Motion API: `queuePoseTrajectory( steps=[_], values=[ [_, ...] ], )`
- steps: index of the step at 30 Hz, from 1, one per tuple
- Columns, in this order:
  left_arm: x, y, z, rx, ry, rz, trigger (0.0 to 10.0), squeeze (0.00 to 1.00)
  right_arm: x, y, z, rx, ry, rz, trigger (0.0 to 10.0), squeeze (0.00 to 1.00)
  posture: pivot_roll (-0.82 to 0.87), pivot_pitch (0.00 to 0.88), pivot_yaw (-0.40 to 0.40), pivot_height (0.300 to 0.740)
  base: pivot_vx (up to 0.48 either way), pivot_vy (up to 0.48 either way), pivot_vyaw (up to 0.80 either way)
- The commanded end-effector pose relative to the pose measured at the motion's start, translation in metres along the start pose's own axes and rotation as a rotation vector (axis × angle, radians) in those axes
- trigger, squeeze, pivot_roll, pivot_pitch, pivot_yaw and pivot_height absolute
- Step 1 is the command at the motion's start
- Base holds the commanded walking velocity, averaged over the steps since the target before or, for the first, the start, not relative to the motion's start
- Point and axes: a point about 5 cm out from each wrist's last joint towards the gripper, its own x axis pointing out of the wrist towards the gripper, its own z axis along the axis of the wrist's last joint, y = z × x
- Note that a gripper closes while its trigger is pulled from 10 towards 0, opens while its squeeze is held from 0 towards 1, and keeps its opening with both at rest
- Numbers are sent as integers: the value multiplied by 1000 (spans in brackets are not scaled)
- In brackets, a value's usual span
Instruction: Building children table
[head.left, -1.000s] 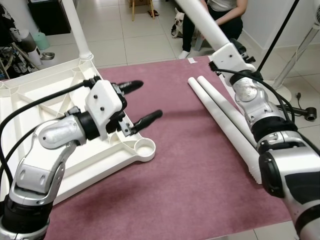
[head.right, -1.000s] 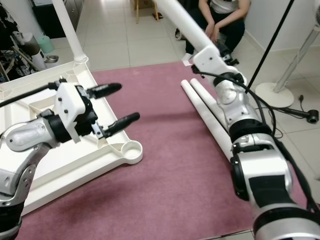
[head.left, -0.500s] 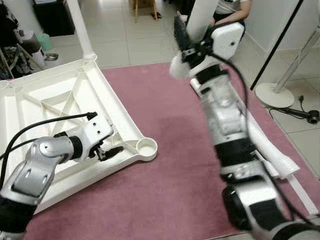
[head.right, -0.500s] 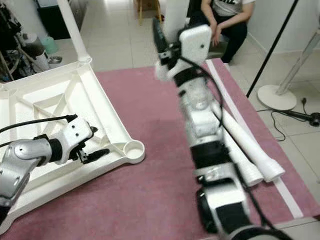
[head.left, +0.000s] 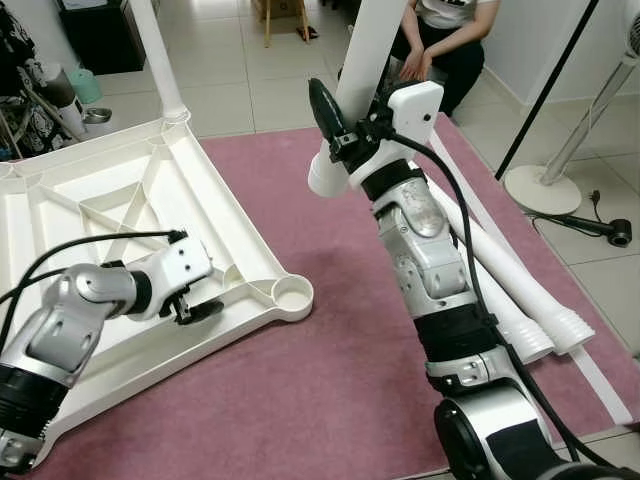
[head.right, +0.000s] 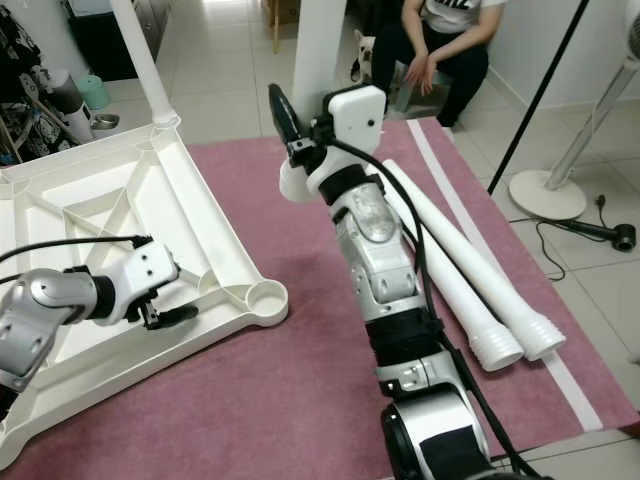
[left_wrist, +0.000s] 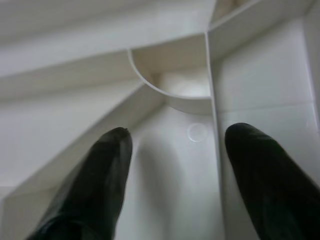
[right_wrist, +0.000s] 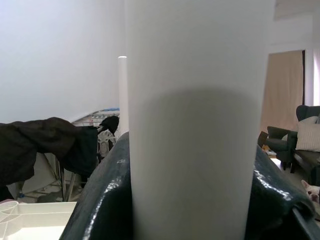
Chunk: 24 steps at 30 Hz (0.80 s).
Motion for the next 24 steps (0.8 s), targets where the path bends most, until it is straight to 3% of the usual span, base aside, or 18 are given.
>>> queuePoseTrajectory(
  steps=[1, 10, 15, 17, 19, 20, 21, 22, 24],
  values=[
    [6, -2, -5, -12, 18, -18, 0, 0, -2, -1, 2, 11, -2, -13, 10000, 0, 61, 0, 62, 740, 0, 0, 0],
    [9, -5, -9, -25, 6, -49, 0, 0, -3, 0, 4, 16, 8, -13, 10000, 0, 68, 0, 66, 740, 0, 0, 0],
    [8, -4, 4, -52, -82, -36, 0, 0, -3, 3, 3, 23, 18, -8, 10000, 0, 74, 0, 64, 740, 0, 0, 0],
    [7, -3, 14, -63, -138, -38, 0, 0, -3, 4, 2, 25, 23, -6, 10000, 0, 77, 0, 63, 740, 0, 0, 0],
    [6, -5, 45, -75, -284, -49, 0, 0, -4, 5, 1, 28, 29, -4, 10000, 0, 78, 0, 61, 740, 0, 0, 0],
    [6, -5, 45, -75, -284, -49, 0, 0, -4, 5, 1, 28, 29, -4, 10000, 0, 78, 0, 61, 740, 0, 0, 0],
    [6, -5, 60, -78, -338, -47, 4667, 0, -4, 5, 0, 29, 32, -2, 10000, 0, 78, 0, 61, 740, 0, 0, 0],
    [7, -6, 74, -75, -384, -44, 10000, 0, -4, 6, 0, 31, 37, -1, 10000, 0, 78, 0, 61, 740, 0, 0, 0],
    [7, -6, 85, -78, -420, -43, 10000, 0, -4, 6, -1, 32, 41, 1, 10000, 0, 78, 0, 61, 740, 0, 0, 0]
  ],
)
